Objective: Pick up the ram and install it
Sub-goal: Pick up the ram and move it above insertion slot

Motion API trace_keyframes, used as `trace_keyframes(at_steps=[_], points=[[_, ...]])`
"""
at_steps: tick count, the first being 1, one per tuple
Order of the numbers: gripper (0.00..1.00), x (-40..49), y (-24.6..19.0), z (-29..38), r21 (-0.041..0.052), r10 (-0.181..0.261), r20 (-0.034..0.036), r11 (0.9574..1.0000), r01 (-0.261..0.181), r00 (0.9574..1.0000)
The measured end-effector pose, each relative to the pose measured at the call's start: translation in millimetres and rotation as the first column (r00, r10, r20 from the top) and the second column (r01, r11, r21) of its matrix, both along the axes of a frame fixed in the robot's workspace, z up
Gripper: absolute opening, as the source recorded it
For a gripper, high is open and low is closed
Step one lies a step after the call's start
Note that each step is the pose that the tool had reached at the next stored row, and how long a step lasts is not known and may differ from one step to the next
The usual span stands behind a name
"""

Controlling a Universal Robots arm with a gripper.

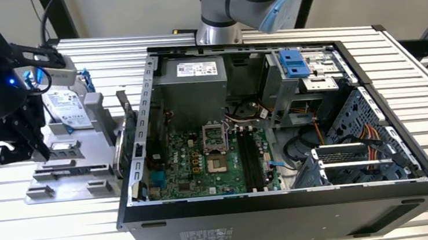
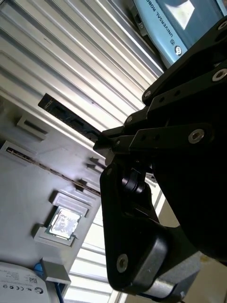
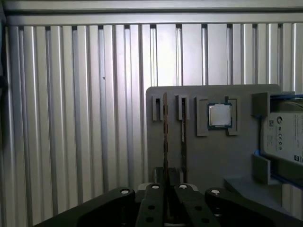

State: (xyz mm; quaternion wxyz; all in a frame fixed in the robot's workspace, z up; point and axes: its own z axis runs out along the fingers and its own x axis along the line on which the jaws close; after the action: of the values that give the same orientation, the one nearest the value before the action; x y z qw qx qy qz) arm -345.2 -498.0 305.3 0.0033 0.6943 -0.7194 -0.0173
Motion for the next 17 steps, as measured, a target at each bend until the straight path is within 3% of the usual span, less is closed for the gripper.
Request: trace_keyframes(at_steps=[17], points=[[0.0,0.0,0.0,23.0,0.0,0.0,0.0001,1.0,0.0,1.0]])
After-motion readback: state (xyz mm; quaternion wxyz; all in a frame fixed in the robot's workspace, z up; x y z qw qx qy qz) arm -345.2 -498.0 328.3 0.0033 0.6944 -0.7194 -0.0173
